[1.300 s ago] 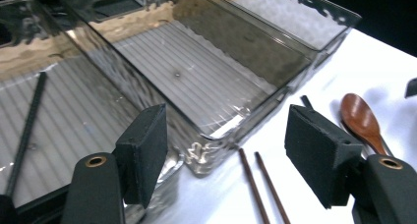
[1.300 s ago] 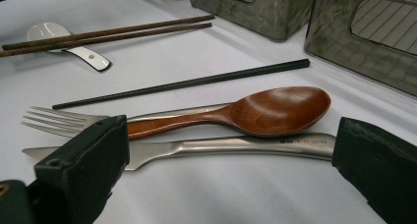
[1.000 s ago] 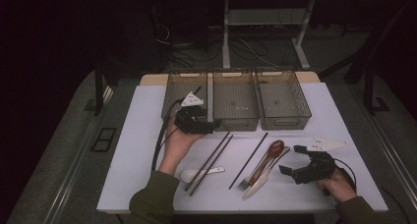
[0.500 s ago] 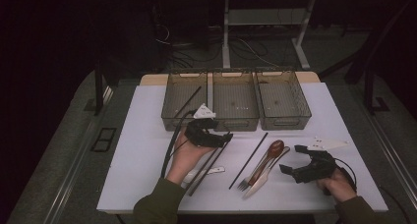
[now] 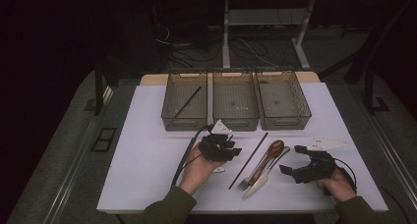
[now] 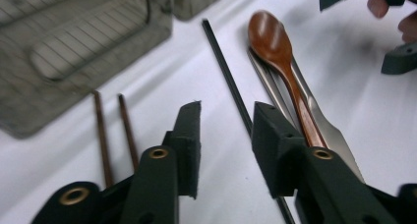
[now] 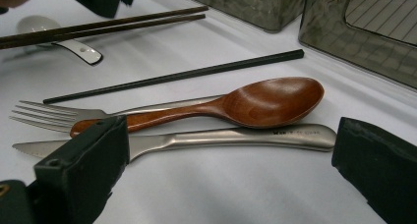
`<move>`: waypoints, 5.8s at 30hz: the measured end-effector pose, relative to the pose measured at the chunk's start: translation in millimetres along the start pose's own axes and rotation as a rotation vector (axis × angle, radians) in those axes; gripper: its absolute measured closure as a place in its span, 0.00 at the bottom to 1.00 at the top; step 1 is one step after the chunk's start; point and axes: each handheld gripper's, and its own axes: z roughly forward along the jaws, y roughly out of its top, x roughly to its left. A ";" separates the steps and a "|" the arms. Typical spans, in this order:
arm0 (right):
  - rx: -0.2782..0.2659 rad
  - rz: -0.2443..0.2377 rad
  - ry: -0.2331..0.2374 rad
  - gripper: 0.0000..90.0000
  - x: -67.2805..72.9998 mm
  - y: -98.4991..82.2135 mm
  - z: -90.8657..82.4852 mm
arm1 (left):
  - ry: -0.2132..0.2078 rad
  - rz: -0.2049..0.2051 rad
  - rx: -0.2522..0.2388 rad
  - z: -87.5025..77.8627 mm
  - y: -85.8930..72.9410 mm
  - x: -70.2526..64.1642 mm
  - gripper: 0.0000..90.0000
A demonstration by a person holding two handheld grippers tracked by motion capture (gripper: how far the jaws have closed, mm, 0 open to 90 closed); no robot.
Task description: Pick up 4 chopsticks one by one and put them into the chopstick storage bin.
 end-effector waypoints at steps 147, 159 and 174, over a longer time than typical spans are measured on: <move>-0.010 0.040 0.010 0.01 -3.9 -1.6 1.6 | 0.023 0.007 -0.196 -92.4 -0.3 45.5 0.95; -0.010 0.040 0.011 0.01 -3.7 -1.6 1.9 | 0.128 -0.053 -0.236 -120.4 -11.5 74.3 0.95; -0.011 0.043 0.010 0.01 -3.3 -1.6 1.7 | 0.243 -0.086 -0.249 -128.7 -4.6 113.1 0.95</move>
